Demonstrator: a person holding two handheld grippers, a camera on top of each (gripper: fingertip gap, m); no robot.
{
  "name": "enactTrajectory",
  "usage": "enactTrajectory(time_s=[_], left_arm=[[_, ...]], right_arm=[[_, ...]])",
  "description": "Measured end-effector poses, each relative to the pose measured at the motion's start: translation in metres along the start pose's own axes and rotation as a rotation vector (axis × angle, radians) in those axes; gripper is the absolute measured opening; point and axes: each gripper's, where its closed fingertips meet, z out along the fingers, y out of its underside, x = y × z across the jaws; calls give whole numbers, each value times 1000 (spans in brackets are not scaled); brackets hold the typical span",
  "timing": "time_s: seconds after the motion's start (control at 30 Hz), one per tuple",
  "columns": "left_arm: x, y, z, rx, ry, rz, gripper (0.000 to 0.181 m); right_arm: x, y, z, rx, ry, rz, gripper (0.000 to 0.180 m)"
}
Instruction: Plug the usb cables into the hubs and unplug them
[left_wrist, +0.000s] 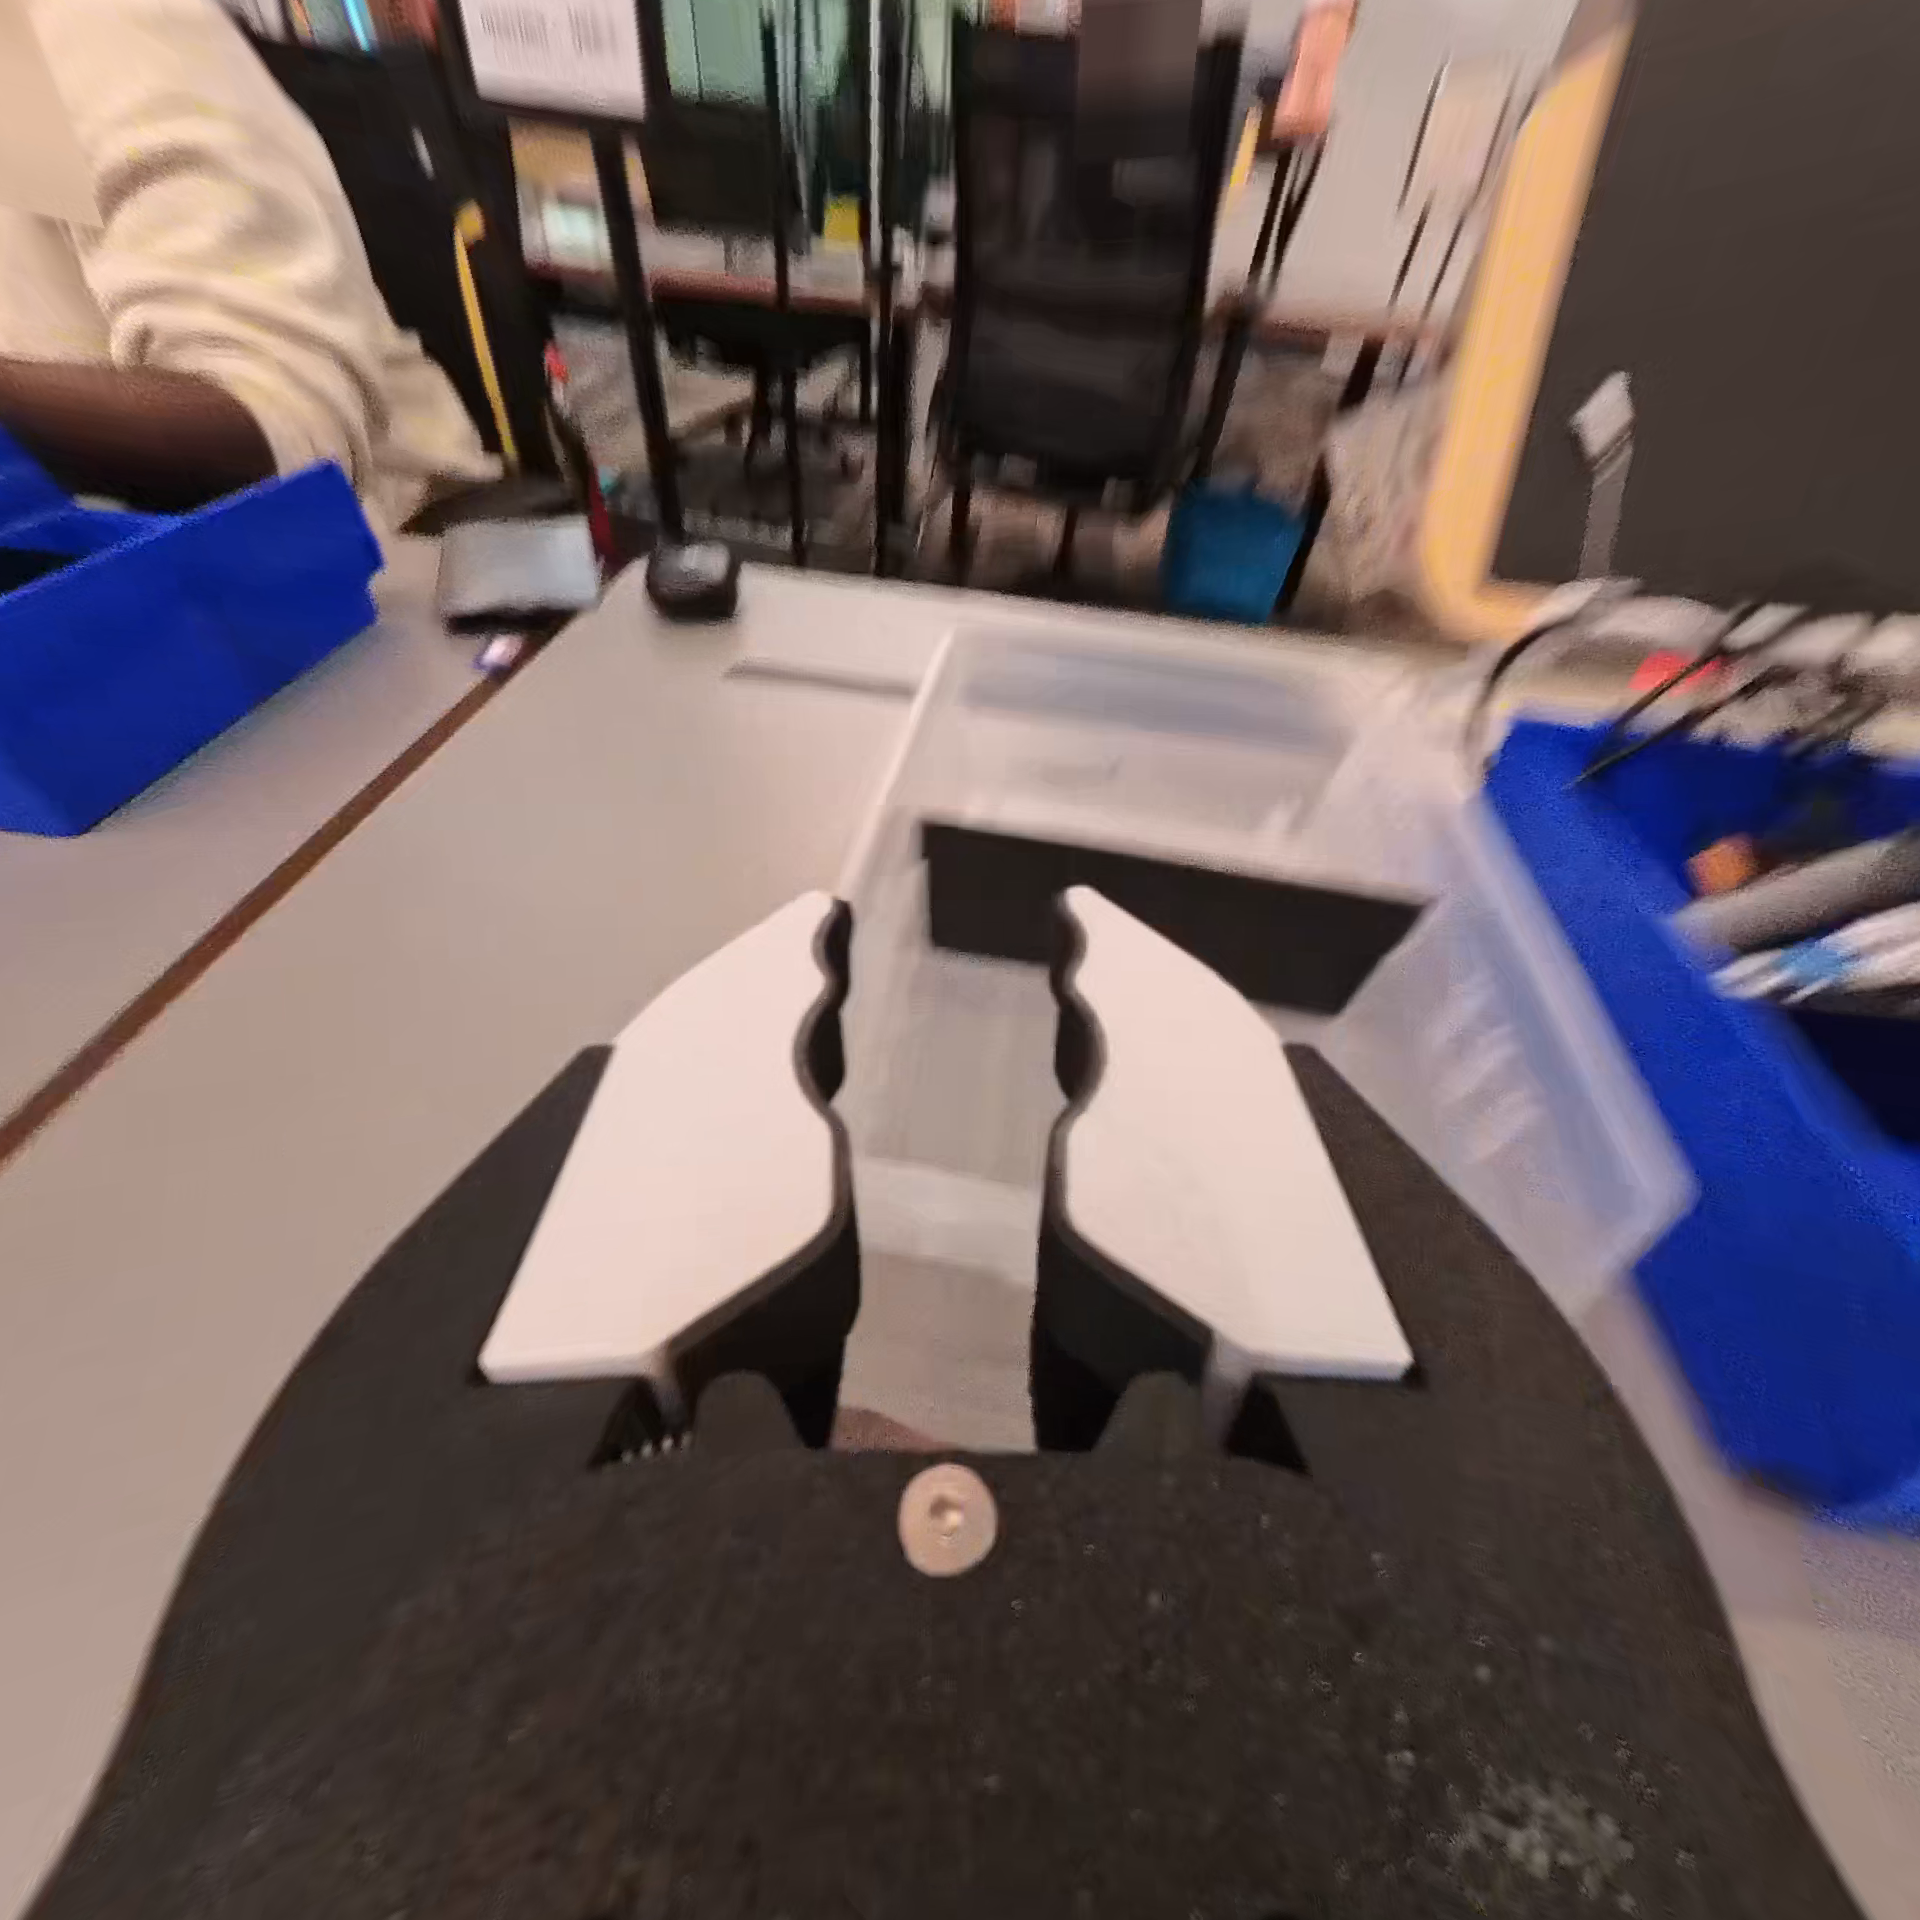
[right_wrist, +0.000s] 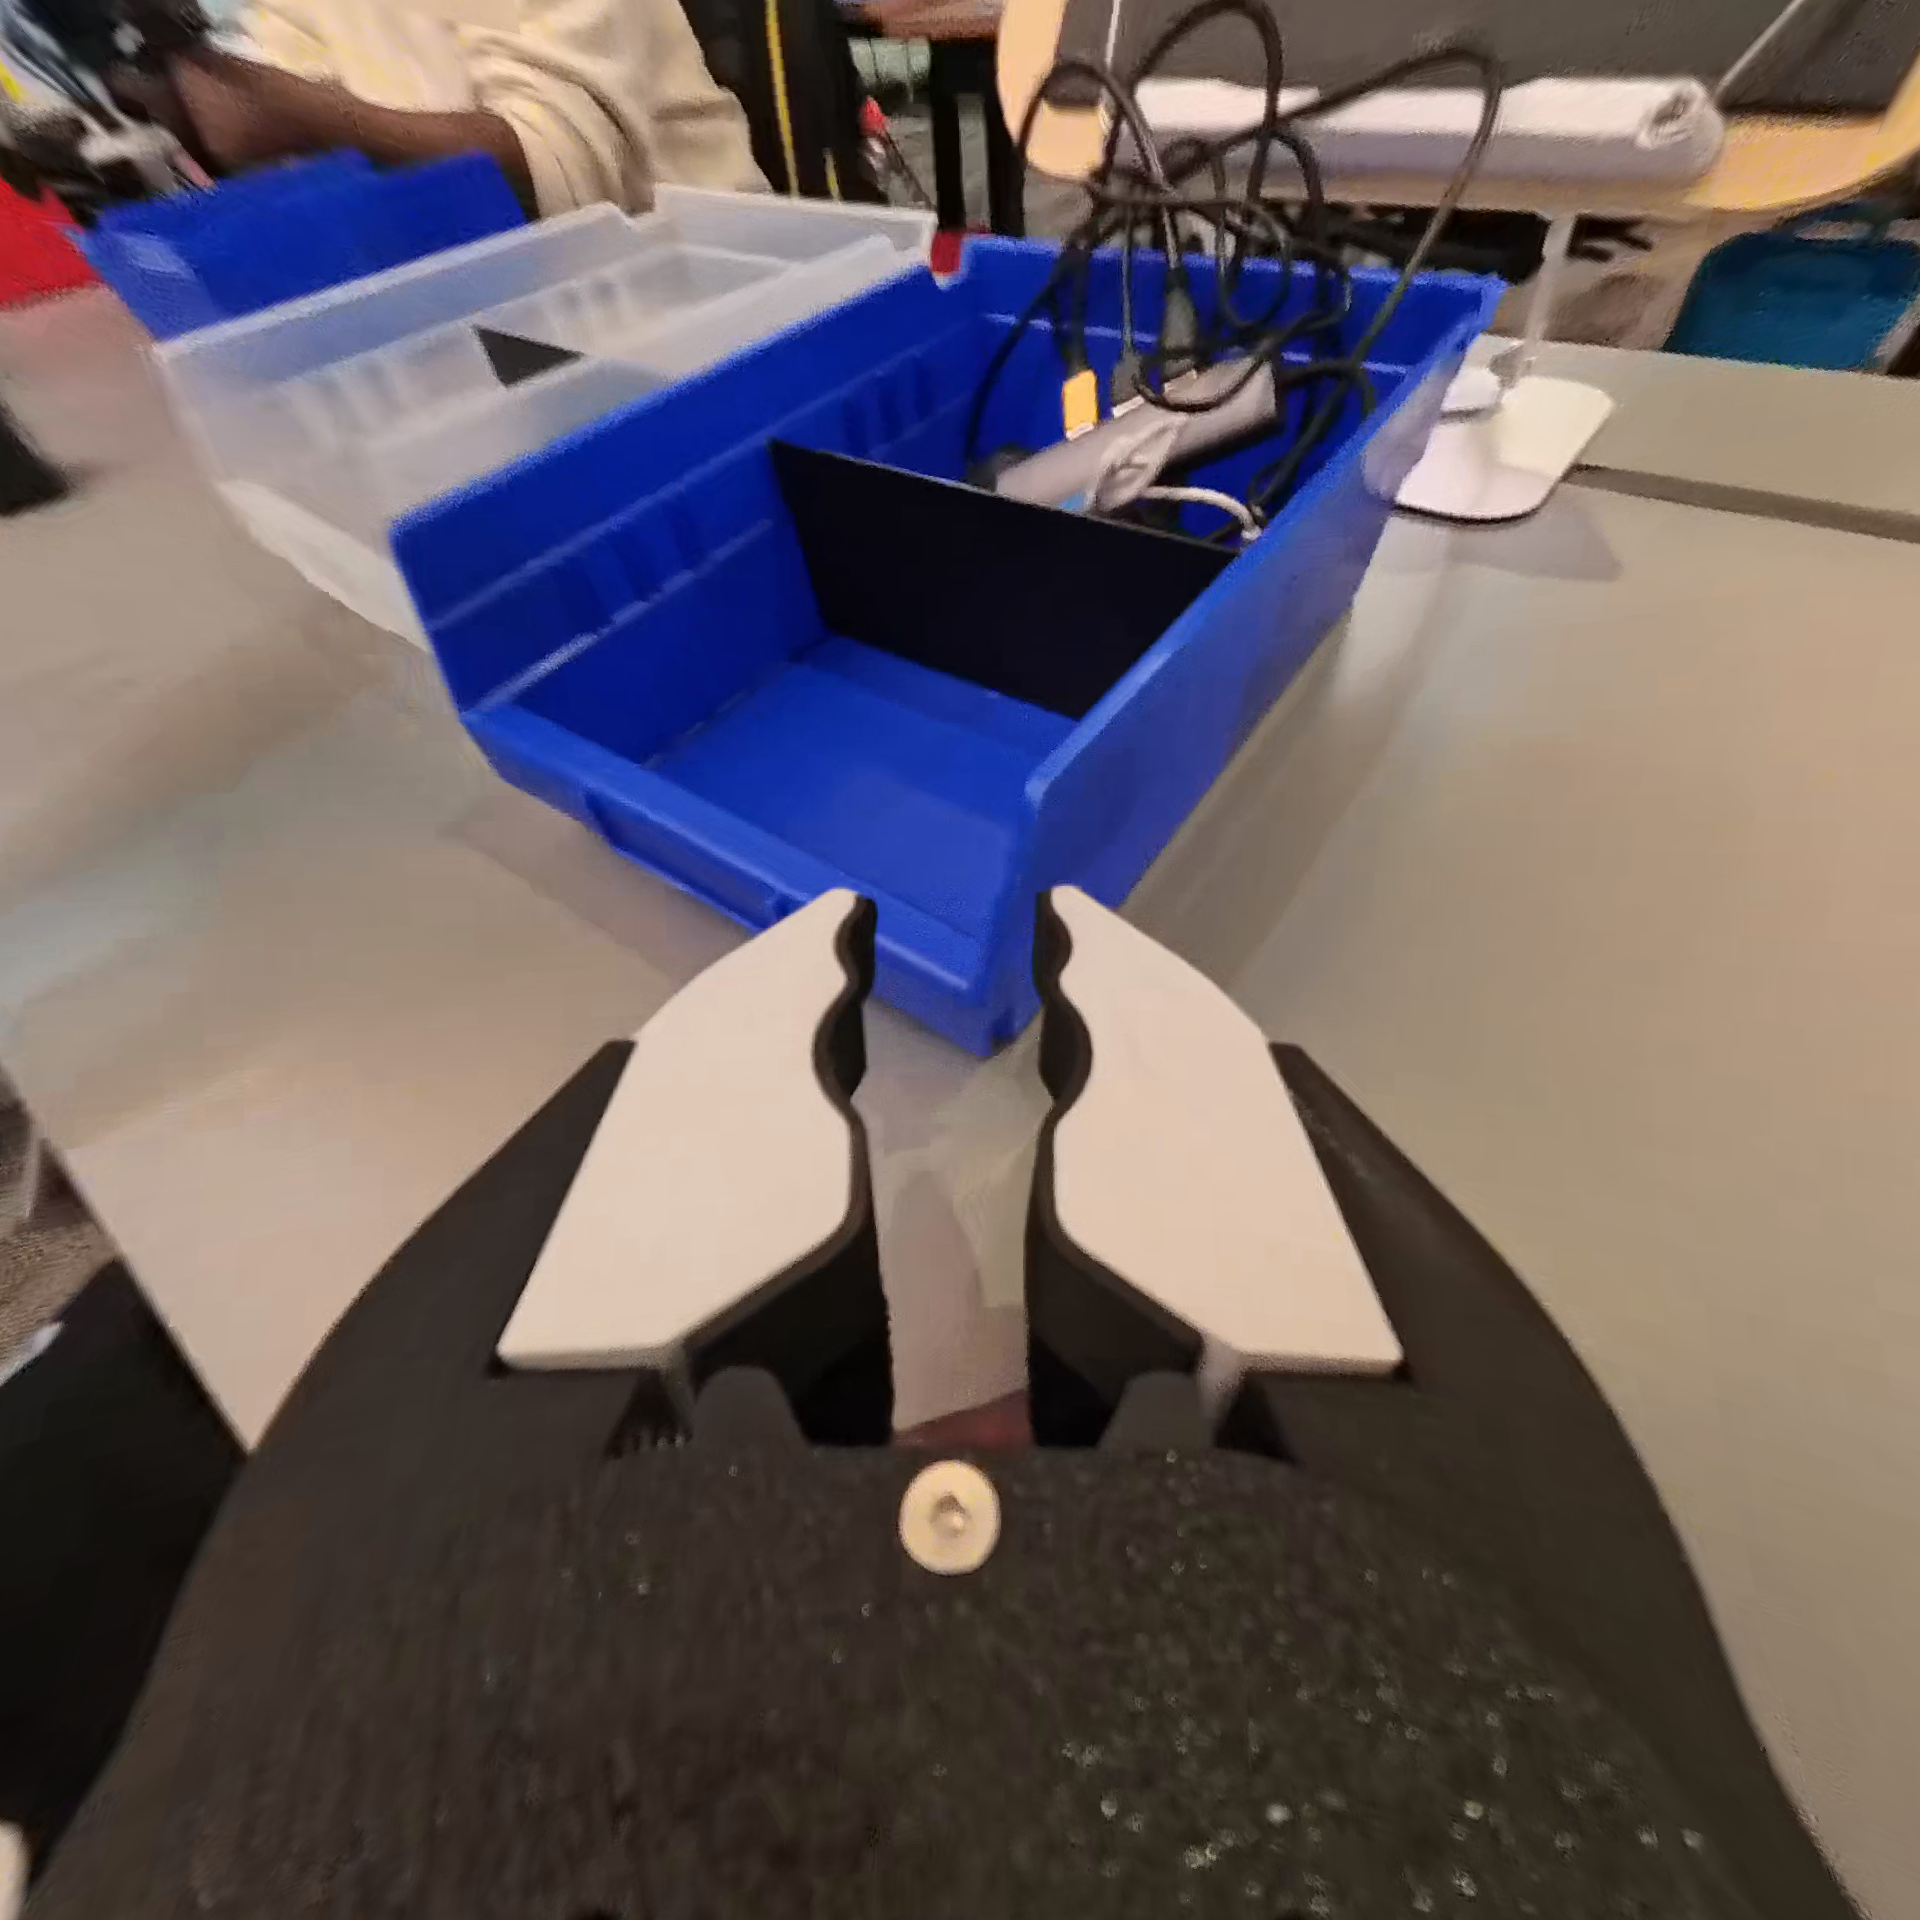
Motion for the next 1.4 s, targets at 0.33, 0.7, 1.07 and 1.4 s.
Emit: enactTrajectory(time_s=[0.33, 0.7, 1.07, 1.4], left_arm=[[-45, 82, 68, -400, 159, -21, 35], [-24, 97, 17, -354, 142, 94, 4], [-16, 126, -112, -353, 43, 47, 7], [54, 31, -138, -3, -6, 186, 5]], right_arm=[[-88, 10, -14, 34, -207, -188, 21], [-196, -11, 56, -44, -371, -221, 31], [-215, -5, 122, -127, 47, -168, 16], [-172, -93, 55, 127, 208, -238, 6]])
